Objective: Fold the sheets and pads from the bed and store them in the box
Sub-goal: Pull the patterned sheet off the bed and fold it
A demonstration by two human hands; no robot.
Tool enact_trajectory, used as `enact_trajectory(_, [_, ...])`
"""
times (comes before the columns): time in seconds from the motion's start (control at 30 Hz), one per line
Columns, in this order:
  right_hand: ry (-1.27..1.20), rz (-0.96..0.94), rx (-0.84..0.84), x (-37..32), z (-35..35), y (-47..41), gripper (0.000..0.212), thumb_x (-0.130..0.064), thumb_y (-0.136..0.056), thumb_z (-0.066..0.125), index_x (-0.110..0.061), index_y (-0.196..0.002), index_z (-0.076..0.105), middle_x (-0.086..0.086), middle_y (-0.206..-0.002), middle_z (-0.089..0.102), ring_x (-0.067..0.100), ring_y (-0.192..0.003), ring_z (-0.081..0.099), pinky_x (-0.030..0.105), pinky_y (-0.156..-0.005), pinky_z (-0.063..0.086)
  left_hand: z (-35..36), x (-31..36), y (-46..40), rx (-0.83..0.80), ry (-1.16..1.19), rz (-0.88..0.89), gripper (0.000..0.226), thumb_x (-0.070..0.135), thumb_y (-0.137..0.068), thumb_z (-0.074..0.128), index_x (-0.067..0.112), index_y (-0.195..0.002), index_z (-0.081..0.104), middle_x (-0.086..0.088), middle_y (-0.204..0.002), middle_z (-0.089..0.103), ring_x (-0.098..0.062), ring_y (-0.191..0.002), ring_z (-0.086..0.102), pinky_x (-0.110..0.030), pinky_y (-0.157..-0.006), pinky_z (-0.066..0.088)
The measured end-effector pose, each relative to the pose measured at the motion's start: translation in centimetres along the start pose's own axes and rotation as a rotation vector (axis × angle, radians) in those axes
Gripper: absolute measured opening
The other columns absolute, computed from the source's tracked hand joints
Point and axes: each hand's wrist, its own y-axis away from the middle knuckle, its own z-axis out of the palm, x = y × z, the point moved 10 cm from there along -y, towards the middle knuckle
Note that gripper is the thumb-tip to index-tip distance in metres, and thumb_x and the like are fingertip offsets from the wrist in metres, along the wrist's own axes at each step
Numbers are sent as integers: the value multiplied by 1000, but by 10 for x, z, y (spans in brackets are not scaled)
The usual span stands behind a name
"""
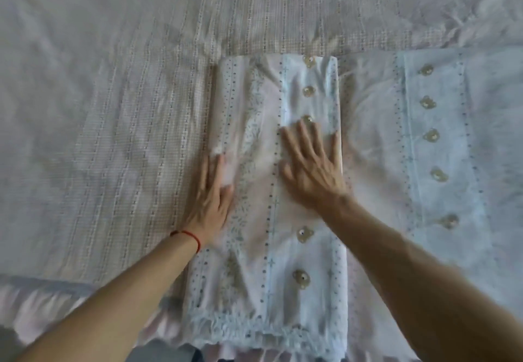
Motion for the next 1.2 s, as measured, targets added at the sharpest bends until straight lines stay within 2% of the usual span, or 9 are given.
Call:
enact_trajectory(0.13, [-63, 16, -37, -22, 38, 181, 67, -56, -107, 21, -32, -164, -6, -1, -171, -17, 21, -157, -19, 54, -126, -8, 18, -19, 109, 87, 66, -244, 68, 54, -105, 24, 20, -163, 10, -7, -169, 11, -22, -152, 23, -39, -120, 28])
enact_trajectory(0.3, [-52, 92, -126, -17, 52, 253, 66, -48, -108, 19, -22, -164, -6, 5, -171, -15, 26, -158, -11, 42, -125, -8, 11, -23, 172, 148, 247, -608, 58, 51, -96, 56, 10, -137, 45, -9, -121, 59, -37, -114, 60, -41, -88, 49])
enact_trajectory(0.43, [-93, 116, -286, -19, 38, 253, 70, -39, -107, 34, -26, -165, -4, 1, -169, -20, 25, -158, -16, 43, -129, -3, -8, -14, 182, -13, 435, -710, 63, 56, -90, 66, 13, -133, 49, 1, -122, 57, -27, -116, 58, -43, -97, 48])
enact_trajectory(0.5, [-222, 179, -285, -27, 18, 247, 62, -33, -102, 45, -22, -161, 27, -2, -171, 12, 25, -158, 11, 45, -127, 17, -25, 1, 174, -53, 440, -645, 80, 58, -84, 68, 15, -145, 41, -5, -144, 52, -31, -124, 56, -49, -106, 46])
enact_trajectory(0.63, [-642, 350, -152, -33, -43, 231, 37, -34, -105, 49, -19, -135, 64, 4, -135, 67, 26, -122, 64, 37, -105, 47, -59, 79, 156, -64, 492, -452, 57, 36, -90, 70, 17, -139, 48, -6, -133, 62, -21, -106, 66, -36, -86, 57])
enact_trajectory(0.73, [-1157, 446, -121, -21, -90, 230, 35, -35, -108, 47, -13, -122, 71, 11, -115, 74, 28, -101, 71, 35, -86, 53, -74, 171, 145, -29, 486, -245, 21, 18, -93, 66, 25, -109, 53, 3, -103, 68, -16, -84, 66, -20, -62, 47])
enact_trajectory(0.83, [-1422, 506, -135, 15, -135, 237, 42, -46, -107, 44, -19, -123, 71, 10, -113, 76, 29, -104, 74, 46, -95, 56, -61, 260, 135, -4, 428, -40, 18, 19, -94, 63, 27, -99, 48, 7, -83, 60, -8, -70, 58, -22, -56, 42])
enact_trajectory(1.03, [-1465, 512, -125, 153, -183, 269, 55, -58, -101, 44, -17, -124, 72, 20, -116, 73, 37, -103, 70, 48, -91, 55, 41, 414, 135, -149, 426, 224, 37, 26, -96, 59, 31, -130, 45, 4, -103, 69, -11, -89, 69, -27, -75, 58])
enact_trajectory(1.2, [-1472, 547, -195, 253, -161, 302, 52, -46, -102, 47, -4, -112, 76, 28, -112, 72, 43, -105, 70, 53, -98, 54, 137, 485, 142, -336, 453, 160, 24, 38, -98, 51, 29, -120, 55, 2, -113, 69, -15, -104, 64, -33, -92, 51])
